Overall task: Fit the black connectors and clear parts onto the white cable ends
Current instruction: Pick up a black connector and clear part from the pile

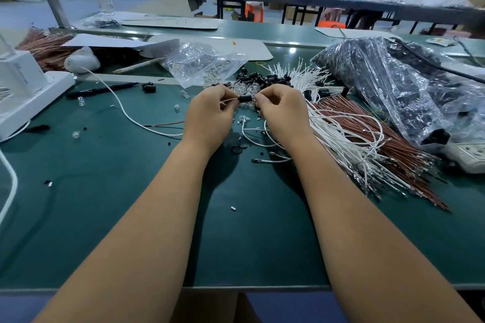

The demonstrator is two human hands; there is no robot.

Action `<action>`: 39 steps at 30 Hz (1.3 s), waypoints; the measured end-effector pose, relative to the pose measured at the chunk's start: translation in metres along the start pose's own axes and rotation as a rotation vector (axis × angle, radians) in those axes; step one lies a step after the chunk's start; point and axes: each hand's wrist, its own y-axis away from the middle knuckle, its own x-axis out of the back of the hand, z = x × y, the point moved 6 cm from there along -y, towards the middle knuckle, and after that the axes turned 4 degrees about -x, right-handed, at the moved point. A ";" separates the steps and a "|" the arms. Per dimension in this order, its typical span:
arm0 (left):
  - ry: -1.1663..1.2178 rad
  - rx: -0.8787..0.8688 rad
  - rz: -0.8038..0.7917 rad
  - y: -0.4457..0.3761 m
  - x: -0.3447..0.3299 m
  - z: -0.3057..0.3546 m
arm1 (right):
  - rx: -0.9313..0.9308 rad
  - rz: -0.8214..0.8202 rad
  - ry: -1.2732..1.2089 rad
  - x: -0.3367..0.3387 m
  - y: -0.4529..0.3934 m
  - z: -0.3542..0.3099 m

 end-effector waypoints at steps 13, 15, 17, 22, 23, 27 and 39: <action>0.102 0.003 -0.110 0.002 -0.008 0.001 | -0.056 0.014 -0.059 0.004 0.002 0.000; 0.146 0.042 -0.105 0.002 -0.008 -0.001 | -0.062 0.007 -0.081 0.004 0.002 -0.001; 0.166 0.052 -0.104 0.001 -0.008 -0.002 | -0.082 -0.004 -0.126 0.004 0.002 -0.001; 0.189 0.062 -0.098 0.002 -0.008 -0.004 | -0.068 -0.021 -0.152 0.005 0.002 -0.002; 0.190 0.064 -0.094 0.002 -0.008 -0.004 | -0.057 -0.017 -0.141 0.005 0.002 -0.002; 0.109 -0.010 -0.103 0.002 -0.006 0.001 | -0.025 0.015 -0.119 0.006 0.001 -0.002; -0.077 -0.124 -0.088 0.002 -0.005 0.007 | 0.031 0.044 -0.029 0.008 0.001 -0.005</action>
